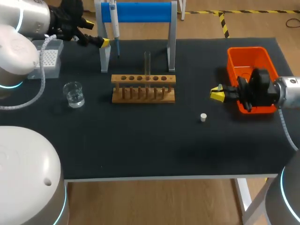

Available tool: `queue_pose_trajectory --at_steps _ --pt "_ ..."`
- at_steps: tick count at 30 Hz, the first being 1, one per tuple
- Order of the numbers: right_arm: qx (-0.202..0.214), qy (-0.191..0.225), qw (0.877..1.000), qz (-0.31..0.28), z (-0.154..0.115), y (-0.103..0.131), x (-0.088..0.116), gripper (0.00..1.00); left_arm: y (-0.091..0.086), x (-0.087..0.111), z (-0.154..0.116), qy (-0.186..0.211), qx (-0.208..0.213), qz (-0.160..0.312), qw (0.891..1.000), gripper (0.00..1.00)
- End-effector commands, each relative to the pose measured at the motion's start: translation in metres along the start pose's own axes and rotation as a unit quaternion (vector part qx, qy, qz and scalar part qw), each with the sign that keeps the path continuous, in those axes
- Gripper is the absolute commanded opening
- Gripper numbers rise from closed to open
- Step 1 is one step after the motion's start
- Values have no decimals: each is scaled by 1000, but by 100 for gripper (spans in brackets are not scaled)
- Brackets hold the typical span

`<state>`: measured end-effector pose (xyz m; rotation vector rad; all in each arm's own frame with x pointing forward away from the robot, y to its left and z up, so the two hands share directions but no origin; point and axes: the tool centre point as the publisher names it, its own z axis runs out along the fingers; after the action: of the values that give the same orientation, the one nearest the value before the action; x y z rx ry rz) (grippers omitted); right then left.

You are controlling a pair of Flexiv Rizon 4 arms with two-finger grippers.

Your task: Invert the test tube, pick up the pipette, mount the tip to pipette, aspirate from beaker and dispense into the tube, eject the tip, return the pipette, and cap with the stopper.

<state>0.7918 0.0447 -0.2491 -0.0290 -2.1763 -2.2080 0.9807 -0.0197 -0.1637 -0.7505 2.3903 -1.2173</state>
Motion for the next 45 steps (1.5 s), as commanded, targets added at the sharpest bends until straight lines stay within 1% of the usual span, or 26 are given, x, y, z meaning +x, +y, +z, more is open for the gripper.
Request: queue_pose_trajectory --at_steps 1,4,9,16,22,27,35,40,45 --pt "0 0 1000 0 -1 0 1 0 0 -5 13 -17 0 -5 1000 100" --pt "0 0 1000 0 -1 0 1 0 -2 -10 17 -29 2 -12 999 100" --pt "0 0 1000 0 -1 0 1 0 -4 -17 25 -63 11 -32 997 100" --pt "0 0 1000 0 -1 0 1 0 -10 -26 36 -112 20 -55 992 100" --pt "0 0 1000 0 -1 0 1 0 -12 -37 44 -157 21 -80 984 100" --pt "0 0 1000 0 -1 0 1 0 -17 -44 52 -185 16 -94 978 100" --pt "0 0 1000 0 -1 0 1 0 -20 -53 64 -217 3 -127 968 100" --pt "0 0 1000 0 -1 0 1 0 -20 -61 69 -234 3 -144 961 100" --pt "0 0 1000 0 -1 0 1 0 -23 -66 73 -258 5 -160 953 100"
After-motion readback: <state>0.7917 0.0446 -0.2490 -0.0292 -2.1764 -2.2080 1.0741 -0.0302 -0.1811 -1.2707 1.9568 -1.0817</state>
